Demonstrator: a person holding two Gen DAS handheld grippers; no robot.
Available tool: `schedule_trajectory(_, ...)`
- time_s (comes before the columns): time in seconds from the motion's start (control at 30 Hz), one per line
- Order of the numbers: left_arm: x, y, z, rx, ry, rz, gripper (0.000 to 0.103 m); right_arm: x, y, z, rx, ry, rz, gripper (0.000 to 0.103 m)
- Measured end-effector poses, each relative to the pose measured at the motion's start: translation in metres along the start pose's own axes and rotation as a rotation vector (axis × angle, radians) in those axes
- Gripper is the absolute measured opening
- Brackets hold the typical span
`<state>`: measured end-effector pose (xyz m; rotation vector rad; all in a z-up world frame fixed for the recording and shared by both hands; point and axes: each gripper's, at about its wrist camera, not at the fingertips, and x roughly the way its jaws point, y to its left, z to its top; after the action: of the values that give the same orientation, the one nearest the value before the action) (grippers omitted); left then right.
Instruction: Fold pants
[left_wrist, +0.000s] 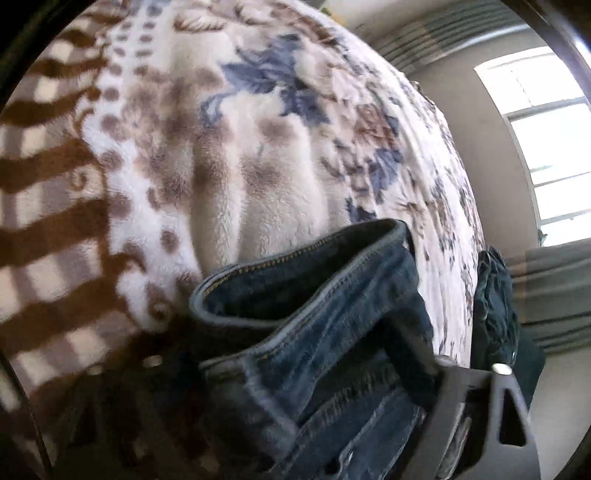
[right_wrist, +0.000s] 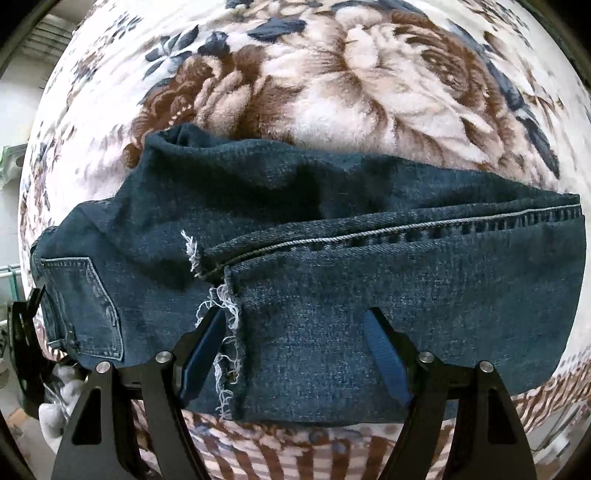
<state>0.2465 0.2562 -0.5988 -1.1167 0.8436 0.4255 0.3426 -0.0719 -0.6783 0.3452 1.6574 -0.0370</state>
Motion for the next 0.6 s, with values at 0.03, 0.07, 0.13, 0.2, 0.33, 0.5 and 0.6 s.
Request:
schedule_trajectory(0.03, -0.005, 0.0, -0.003, 0.016, -0.006, 0.021, 0.056, 0.001, -0.002, -0.001, 0.001, -0.001, 0.003, 0.079)
schedule_trajectory(0.07, -0.009, 0.0, -0.005, 0.024, -0.007, 0.028, 0.044, -0.001, -0.006, -0.003, 0.004, 0.0, 0.007, 0.079)
schedule_trajectory(0.13, -0.022, -0.002, -0.008, 0.043, -0.005, 0.01, 0.029, -0.002, -0.011, -0.005, 0.01, -0.001, 0.018, 0.079)
schedule_trajectory(0.2, -0.035, -0.016, -0.012, 0.09, -0.026, 0.009, 0.026, -0.002, -0.019, -0.005, 0.018, -0.004, 0.027, 0.079)
schedule_trajectory(0.33, -0.058, -0.065, -0.02, 0.226, -0.062, 0.01, 0.022, -0.007, -0.036, -0.002, 0.049, -0.02, 0.045, 0.079)
schedule_trajectory(0.5, -0.089, -0.131, -0.052, 0.383, -0.035, -0.086, 0.021, -0.033, -0.073, 0.0, 0.111, -0.065, 0.076, 0.079)
schedule_trajectory(0.6, -0.099, -0.172, -0.093, 0.515, 0.038, -0.143, 0.021, -0.051, -0.102, -0.001, 0.15, -0.083, 0.081, 0.079)
